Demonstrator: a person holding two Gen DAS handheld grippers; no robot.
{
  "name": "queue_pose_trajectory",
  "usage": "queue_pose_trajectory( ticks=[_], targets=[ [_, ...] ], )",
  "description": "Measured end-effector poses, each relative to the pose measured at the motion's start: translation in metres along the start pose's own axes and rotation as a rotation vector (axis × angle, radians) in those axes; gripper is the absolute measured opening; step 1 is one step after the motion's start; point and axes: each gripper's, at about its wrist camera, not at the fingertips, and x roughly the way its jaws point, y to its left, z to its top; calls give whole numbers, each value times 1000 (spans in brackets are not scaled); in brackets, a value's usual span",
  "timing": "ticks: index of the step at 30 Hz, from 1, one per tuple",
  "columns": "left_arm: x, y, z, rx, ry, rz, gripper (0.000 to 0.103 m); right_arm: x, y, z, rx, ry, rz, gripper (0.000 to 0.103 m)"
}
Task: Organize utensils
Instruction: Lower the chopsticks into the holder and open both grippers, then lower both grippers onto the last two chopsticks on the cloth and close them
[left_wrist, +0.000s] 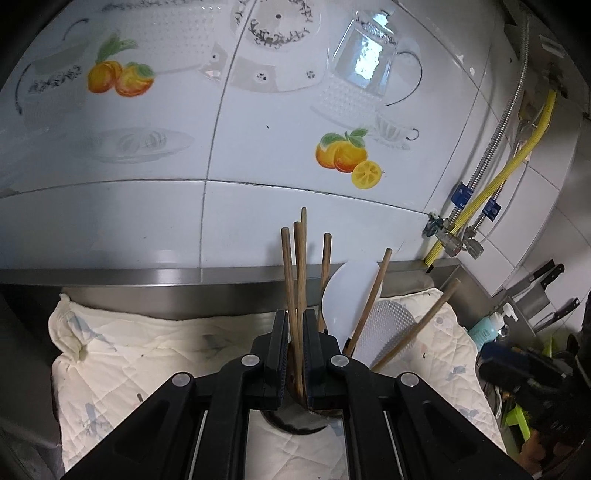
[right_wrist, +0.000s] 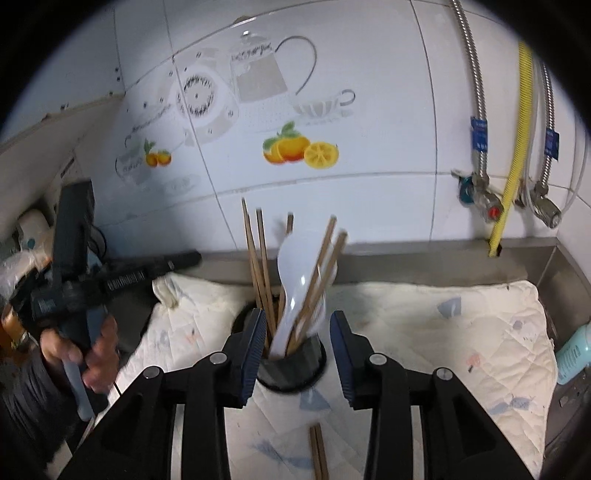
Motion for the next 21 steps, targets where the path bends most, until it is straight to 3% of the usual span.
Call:
queue_pose_trajectory(
  ticks=[6, 8, 13, 21],
  targets=[
    [-14, -4, -20, 10, 18, 18, 9, 4, -12, -36, 11, 88, 5, 37],
    [-18, -6, -31, 7, 34, 28, 9, 10, -15, -49, 15, 129, 12, 26],
    [-24, -7, -57, 1, 63, 32, 9, 27, -20, -78, -8, 226, 13, 18],
    [-24, -5, -98, -31, 127, 29, 9, 53, -19, -111, -74, 349, 15, 15]
  ],
)
